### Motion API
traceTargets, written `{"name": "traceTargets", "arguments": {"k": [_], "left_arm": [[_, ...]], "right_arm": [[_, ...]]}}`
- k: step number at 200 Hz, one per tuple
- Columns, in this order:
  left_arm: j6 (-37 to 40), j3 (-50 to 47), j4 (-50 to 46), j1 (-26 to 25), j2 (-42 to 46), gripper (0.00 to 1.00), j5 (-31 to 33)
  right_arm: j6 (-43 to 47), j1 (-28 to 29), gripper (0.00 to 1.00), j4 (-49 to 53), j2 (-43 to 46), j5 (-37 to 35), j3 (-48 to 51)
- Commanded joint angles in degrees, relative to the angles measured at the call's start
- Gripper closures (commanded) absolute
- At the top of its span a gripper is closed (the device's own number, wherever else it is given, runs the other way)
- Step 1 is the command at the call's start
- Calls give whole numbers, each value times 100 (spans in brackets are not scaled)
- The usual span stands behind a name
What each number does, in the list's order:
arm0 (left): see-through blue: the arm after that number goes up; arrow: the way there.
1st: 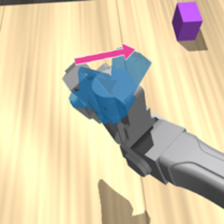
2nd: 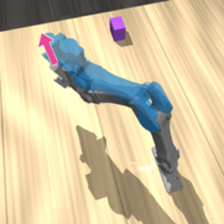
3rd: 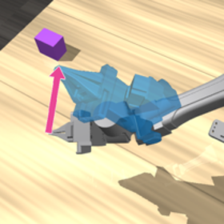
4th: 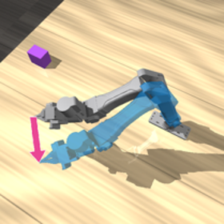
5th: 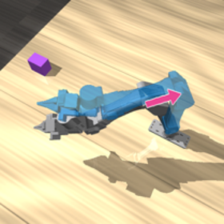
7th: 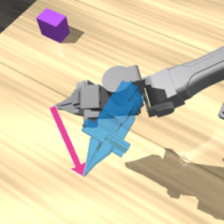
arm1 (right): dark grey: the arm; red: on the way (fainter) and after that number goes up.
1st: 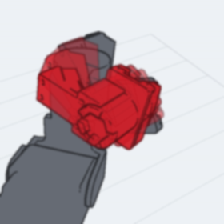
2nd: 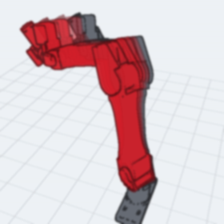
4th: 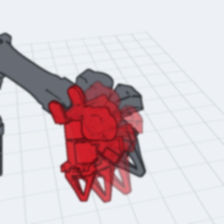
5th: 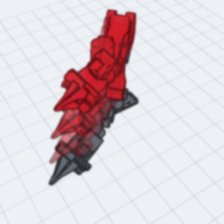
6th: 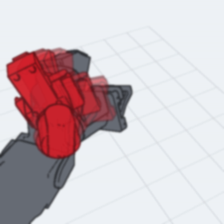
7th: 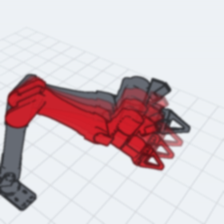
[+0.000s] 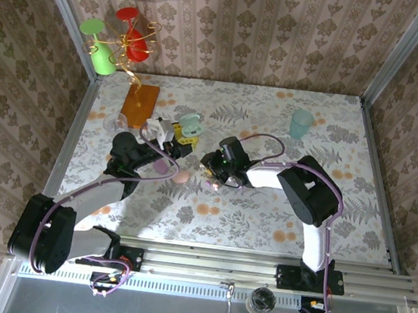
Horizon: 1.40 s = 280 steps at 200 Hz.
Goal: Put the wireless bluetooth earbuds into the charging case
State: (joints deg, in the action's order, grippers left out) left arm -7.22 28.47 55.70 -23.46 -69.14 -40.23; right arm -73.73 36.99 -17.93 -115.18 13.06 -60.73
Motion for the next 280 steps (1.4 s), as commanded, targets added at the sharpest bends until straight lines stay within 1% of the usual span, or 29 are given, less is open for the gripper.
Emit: {"name": "traceTargets", "arguments": {"k": [1, 62, 106, 152, 180, 216, 257, 271, 274, 280], "left_arm": [[111, -52, 157, 53, -20, 63, -99], [104, -61, 224, 61, -90, 63, -133], [132, -65, 239, 62, -156, 63, -132], [308, -80, 87, 70, -246, 64, -97], [633, -60, -300, 48, -348, 64, -66], [970, -5, -612, 7, -516, 64, -54], [1165, 162, -701, -231, -921, 64, -29], [1213, 211, -701, -231, -1051, 64, -42], [1222, 227, -708, -389, -1088, 64, -50], [1238, 253, -708, -442, -1144, 64, -59]], "right_arm": [[-26, -56, 70, 335, -227, -14, -160], [233, -58, 80, 861, -312, -47, -273], [563, -61, 80, 1100, -20, -210, -247], [1159, -158, 80, 1461, 625, -338, 111], [1582, -300, 80, 1610, 1136, -322, 529], [2338, -494, 78, 2330, 1844, -485, 804], [2910, -653, 78, 3122, 2497, -655, 879], [3095, -660, 77, 3360, 2655, -678, 833], [3142, -666, 78, 3402, 2687, -675, 815], [3240, -666, 77, 3485, 2758, -664, 794]]}}
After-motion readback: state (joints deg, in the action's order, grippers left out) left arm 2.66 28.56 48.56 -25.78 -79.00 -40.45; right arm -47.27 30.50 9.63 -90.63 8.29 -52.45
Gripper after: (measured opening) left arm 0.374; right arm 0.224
